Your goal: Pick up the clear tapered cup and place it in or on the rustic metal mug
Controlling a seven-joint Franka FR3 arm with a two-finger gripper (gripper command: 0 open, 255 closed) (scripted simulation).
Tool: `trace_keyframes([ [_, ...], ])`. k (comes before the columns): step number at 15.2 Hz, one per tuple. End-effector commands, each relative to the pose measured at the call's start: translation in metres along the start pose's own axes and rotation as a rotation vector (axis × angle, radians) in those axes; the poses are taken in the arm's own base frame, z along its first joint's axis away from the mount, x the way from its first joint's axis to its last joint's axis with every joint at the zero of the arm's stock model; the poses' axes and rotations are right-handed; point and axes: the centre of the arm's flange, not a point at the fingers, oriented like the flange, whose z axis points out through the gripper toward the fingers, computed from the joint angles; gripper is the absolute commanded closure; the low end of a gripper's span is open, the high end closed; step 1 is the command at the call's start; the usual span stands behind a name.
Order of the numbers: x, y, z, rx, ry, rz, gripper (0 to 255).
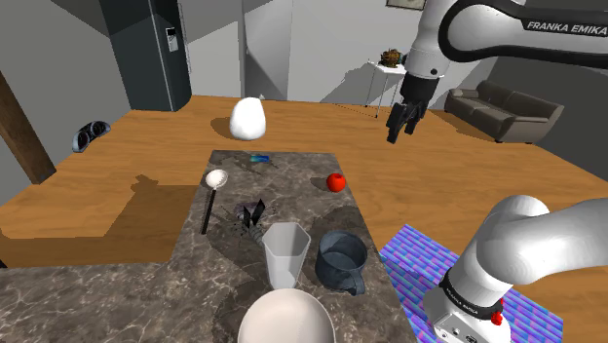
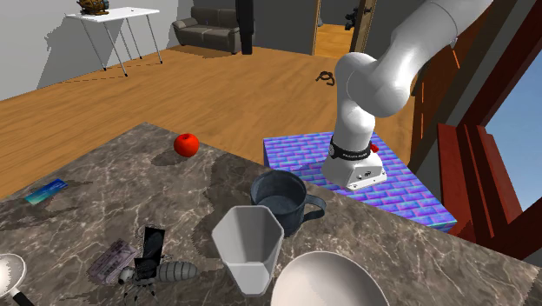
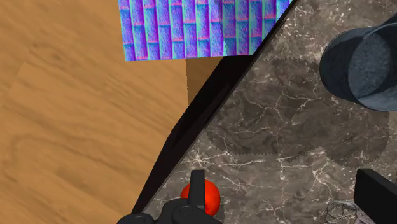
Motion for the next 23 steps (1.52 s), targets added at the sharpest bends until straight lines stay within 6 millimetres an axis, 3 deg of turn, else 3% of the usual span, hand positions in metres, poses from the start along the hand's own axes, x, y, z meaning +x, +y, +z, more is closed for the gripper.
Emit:
trace_keyframes([
  [1,0.0,0.0,0.0,0.0,0.0,0.0,0],
  [23,-0.001,-0.243,0.133,0.103,0.028,0.1,0],
])
